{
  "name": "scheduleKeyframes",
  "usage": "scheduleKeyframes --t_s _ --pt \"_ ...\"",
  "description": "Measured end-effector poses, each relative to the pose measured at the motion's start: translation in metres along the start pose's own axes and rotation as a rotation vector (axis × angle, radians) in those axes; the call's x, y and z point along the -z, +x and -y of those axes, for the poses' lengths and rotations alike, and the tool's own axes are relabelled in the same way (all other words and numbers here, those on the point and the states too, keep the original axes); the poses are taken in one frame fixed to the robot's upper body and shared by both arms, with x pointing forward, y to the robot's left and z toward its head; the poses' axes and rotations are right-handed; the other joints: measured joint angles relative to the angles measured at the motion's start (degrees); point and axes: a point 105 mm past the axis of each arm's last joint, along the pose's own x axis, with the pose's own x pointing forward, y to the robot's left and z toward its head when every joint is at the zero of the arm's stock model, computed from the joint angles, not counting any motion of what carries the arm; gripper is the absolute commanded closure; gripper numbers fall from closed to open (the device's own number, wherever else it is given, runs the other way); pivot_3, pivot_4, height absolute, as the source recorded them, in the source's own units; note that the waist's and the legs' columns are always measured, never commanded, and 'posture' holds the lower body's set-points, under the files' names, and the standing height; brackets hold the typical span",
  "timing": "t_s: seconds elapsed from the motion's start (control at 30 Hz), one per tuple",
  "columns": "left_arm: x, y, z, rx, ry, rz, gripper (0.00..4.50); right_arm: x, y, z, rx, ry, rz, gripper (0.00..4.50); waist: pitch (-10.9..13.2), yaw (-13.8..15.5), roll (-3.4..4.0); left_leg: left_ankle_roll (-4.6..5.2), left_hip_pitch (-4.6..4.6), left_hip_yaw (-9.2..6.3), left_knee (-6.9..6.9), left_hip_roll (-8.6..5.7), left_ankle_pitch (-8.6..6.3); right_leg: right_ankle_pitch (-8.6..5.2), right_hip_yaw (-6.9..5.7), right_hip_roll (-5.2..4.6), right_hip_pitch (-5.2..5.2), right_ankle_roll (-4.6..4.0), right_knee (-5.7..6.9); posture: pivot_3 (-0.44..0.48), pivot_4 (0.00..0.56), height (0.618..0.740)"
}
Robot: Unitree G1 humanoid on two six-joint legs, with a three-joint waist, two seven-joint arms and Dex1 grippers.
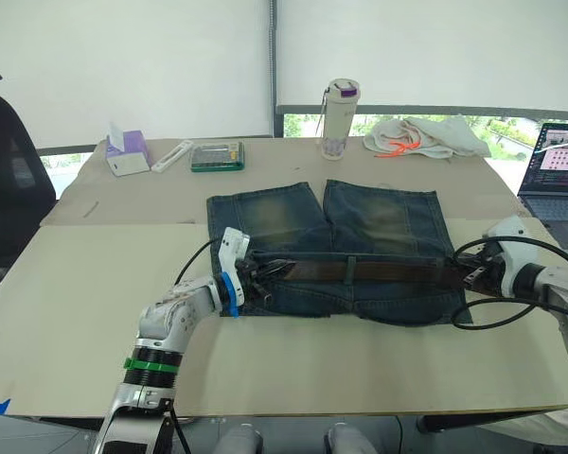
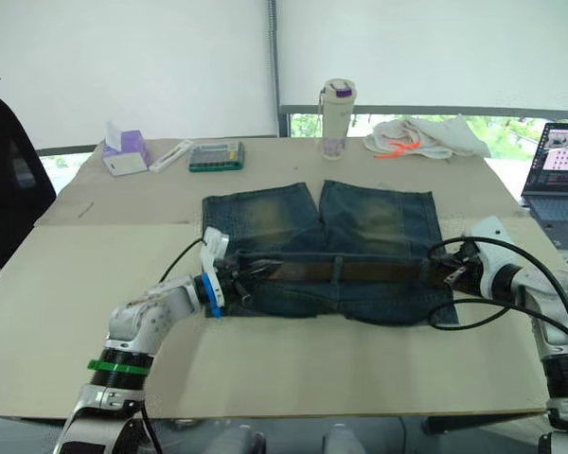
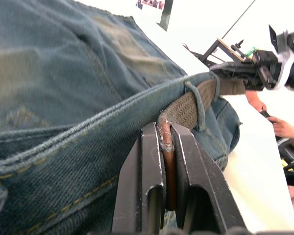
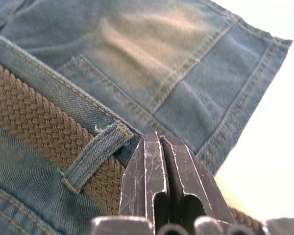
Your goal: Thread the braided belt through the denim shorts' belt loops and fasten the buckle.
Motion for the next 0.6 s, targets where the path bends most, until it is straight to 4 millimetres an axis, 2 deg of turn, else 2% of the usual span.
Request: scheduleKeyframes --t_s 0.13,0.27,0.43,0.6 --pt "-0.012 0.000 0.011 0.040 0.052 0.024 4.50 0.002 0.000 0.001 0.011 0.000 -0.002 4.42 0.00 -0.33 0.00 0.00 0.00 0.00 0.00 0.01 0.00 0.00 0.01 0.01 0.00 0.00 0.01 0.000 0.150 0.740" --pt "-0.015 -0.001 0.017 0.072 0.055 0.035 4.50 0.001 0.001 0.000 0.022 0.018 0.014 4.42 0.00 -0.34 0.01 0.00 0.01 0.00 0.00 0.00 0.00 0.00 0.01 0.01 0.01 0.00 0.00 0.000 0.150 0.740" --pt "-0.004 -0.004 0.023 0.110 -0.019 0.024 4.50 0.002 0.002 0.000 0.026 0.036 0.013 4.42 0.00 -0.33 0.01 0.00 0.01 -0.02 0.01 0.00 0.00 0.00 0.02 0.01 0.01 0.00 0.01 0.000 0.150 0.740" --pt "0.003 0.006 0.032 0.137 -0.043 0.021 4.50 0.003 0.004 -0.001 0.036 0.062 0.014 4.42 0.00 -0.10 0.01 0.00 0.00 0.02 0.02 -0.02 0.00 0.00 0.01 -0.01 0.03 0.00 -0.01 0.000 0.150 0.740"
